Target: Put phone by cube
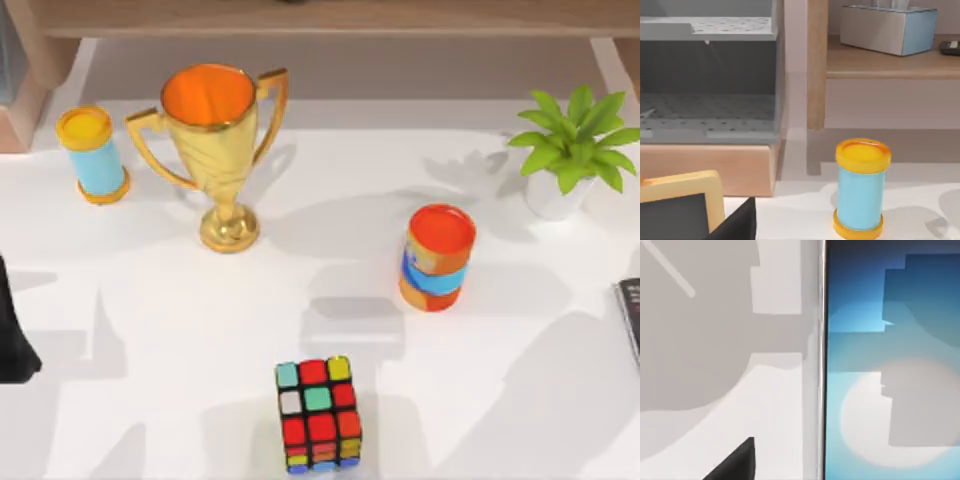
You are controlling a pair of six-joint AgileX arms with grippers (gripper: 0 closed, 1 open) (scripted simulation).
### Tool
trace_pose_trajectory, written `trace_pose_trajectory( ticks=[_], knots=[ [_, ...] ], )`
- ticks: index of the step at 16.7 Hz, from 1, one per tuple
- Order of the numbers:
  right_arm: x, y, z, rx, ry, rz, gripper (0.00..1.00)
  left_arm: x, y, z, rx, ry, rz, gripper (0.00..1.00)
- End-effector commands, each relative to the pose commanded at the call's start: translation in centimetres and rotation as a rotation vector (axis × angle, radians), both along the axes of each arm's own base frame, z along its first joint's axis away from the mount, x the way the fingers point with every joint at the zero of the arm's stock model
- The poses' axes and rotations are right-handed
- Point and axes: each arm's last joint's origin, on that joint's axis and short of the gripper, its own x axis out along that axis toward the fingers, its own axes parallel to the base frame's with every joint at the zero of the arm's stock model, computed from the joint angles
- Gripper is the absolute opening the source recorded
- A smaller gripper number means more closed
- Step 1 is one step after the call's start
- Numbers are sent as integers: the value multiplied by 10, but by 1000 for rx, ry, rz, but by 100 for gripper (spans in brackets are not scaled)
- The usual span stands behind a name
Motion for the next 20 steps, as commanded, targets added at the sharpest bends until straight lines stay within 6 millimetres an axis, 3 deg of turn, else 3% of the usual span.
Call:
trace_pose_trajectory(
  ticks=[8,14,18,20],
  knots=[
    [6,-6,-9,13,30,16,100,0,0,0,0,0,0,100],
    [6,-8,-45,12,29,15,100,0,0,0,0,0,0,100],
    [6,-7,-48,13,30,15,100,0,0,0,0,0,0,100],
    [6,-7,-48,13,30,15,85,0,0,0,0,0,0,100]
  ],
)
